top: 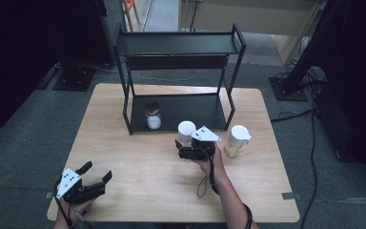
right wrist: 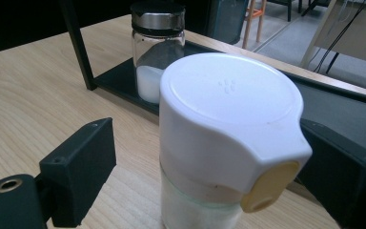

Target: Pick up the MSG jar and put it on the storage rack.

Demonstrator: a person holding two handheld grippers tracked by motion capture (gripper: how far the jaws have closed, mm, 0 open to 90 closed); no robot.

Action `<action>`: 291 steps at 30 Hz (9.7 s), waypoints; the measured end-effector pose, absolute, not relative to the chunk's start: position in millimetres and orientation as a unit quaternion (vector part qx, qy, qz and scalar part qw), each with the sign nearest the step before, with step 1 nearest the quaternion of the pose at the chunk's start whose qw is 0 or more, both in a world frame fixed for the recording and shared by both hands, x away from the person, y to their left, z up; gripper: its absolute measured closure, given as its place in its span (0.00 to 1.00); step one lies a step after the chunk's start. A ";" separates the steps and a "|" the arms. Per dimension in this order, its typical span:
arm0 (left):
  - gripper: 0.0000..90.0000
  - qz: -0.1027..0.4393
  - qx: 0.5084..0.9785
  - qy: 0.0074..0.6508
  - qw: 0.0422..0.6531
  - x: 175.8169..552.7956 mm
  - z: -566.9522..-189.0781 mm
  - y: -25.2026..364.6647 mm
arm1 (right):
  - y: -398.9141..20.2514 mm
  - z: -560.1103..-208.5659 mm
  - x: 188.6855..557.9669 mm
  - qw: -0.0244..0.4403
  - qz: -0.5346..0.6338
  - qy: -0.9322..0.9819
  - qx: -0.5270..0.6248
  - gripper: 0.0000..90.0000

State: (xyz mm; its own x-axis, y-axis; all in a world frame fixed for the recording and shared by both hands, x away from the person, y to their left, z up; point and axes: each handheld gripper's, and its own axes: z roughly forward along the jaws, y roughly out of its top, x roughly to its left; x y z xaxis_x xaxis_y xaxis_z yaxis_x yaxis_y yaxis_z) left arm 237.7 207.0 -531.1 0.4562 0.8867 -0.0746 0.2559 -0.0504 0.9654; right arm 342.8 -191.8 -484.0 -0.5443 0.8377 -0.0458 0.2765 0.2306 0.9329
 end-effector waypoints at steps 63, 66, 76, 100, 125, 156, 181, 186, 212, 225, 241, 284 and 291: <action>0.14 0.289 0.666 0.427 0.539 238.3 -531.1 206.6 | -182.0 -467.7 374.3 0.294 0.464 0.718 0.428 0.34; 0.14 0.290 0.667 0.426 0.537 238.2 -531.1 206.5 | -180.7 -464.4 377.3 0.294 0.464 0.716 0.431 0.34; 0.14 0.290 0.667 0.426 0.537 238.3 -531.2 206.4 | -175.8 -459.3 390.1 0.294 0.451 0.718 0.441 0.34; 0.14 0.288 0.666 0.427 0.540 238.1 -531.1 207.0 | -162.0 -457.7 418.6 0.297 0.443 0.713 0.455 0.34; 0.14 0.286 0.666 0.426 0.541 237.7 -531.0 207.1 | -161.7 -458.3 447.4 0.305 0.433 0.706 0.469 0.34; 0.14 0.290 0.666 0.426 0.539 237.0 -531.2 205.6 | -173.1 -464.2 455.0 0.283 0.456 0.693 0.481 0.10; 0.14 0.291 0.665 0.429 0.538 237.4 -531.2 205.6 | -190.5 -474.6 414.2 0.276 0.482 0.701 0.447 0.04; 0.14 0.291 0.665 0.429 0.538 237.5 -531.3 205.4 | -193.8 -477.6 405.3 0.276 0.483 0.703 0.444 0.04; 0.14 0.295 0.668 0.427 0.533 237.3 -531.3 204.7 | -226.9 -491.4 351.7 0.269 0.513 0.711 0.399 0.05; 0.14 0.296 0.668 0.428 0.532 237.3 -531.4 204.1 | -244.5 -493.5 332.1 0.268 0.529 0.714 0.372 0.05; 0.14 0.298 0.666 0.430 0.532 237.3 -531.6 204.2 | -260.2 -498.7 313.7 0.264 0.536 0.715 0.363 0.05; 0.14 0.293 0.656 0.440 0.539 238.1 -531.7 206.8 | -328.1 -509.9 274.0 0.289 0.515 0.699 0.403 0.05; 0.14 0.295 0.659 0.438 0.535 238.2 -531.8 205.6 | -346.8 -511.7 265.3 0.295 0.510 0.693 0.416 0.05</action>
